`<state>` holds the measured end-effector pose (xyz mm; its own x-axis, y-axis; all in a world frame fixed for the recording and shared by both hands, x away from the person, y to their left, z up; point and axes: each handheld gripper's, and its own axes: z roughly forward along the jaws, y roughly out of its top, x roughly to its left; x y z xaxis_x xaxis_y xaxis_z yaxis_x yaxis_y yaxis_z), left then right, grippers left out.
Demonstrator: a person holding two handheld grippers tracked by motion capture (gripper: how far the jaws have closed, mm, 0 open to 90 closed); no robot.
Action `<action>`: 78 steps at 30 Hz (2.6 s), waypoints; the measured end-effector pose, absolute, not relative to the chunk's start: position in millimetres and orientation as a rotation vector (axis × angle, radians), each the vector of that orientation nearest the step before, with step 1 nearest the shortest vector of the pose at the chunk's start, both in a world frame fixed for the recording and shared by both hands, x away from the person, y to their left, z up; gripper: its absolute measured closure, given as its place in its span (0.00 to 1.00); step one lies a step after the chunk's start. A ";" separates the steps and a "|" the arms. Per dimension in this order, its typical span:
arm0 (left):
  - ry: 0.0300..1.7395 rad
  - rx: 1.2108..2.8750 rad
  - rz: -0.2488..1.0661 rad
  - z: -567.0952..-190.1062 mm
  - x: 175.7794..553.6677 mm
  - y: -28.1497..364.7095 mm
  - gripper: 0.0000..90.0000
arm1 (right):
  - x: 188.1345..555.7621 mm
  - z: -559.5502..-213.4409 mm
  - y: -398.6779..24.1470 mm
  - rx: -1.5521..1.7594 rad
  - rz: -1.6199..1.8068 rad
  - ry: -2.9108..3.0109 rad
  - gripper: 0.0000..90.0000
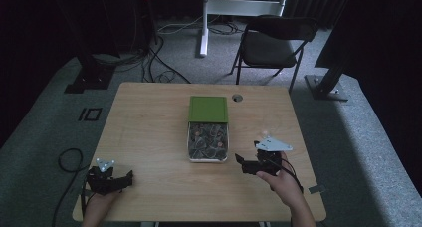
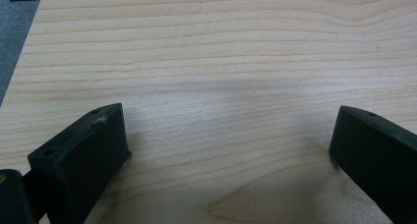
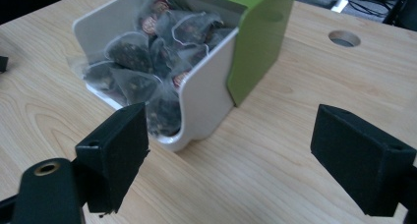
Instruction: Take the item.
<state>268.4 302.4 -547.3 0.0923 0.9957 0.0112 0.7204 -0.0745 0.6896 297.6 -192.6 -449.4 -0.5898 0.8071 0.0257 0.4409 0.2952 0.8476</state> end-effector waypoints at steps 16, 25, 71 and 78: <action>1.681 1.852 0.684 -547.3 268.4 302.4 0.02 | 305.0 -443.2 -160.5 1.050 1.251 2.207 0.17; 1.681 1.852 0.684 -547.3 268.4 302.5 0.02 | 307.8 -440.9 -147.9 1.020 1.252 2.228 0.18; 1.681 1.850 0.684 -547.4 268.4 302.4 0.02 | 335.3 -459.7 -82.7 0.952 1.257 2.303 0.39; 1.679 1.855 0.684 -547.2 268.4 302.6 0.02 | 343.4 -466.7 -71.2 0.968 1.245 2.317 0.48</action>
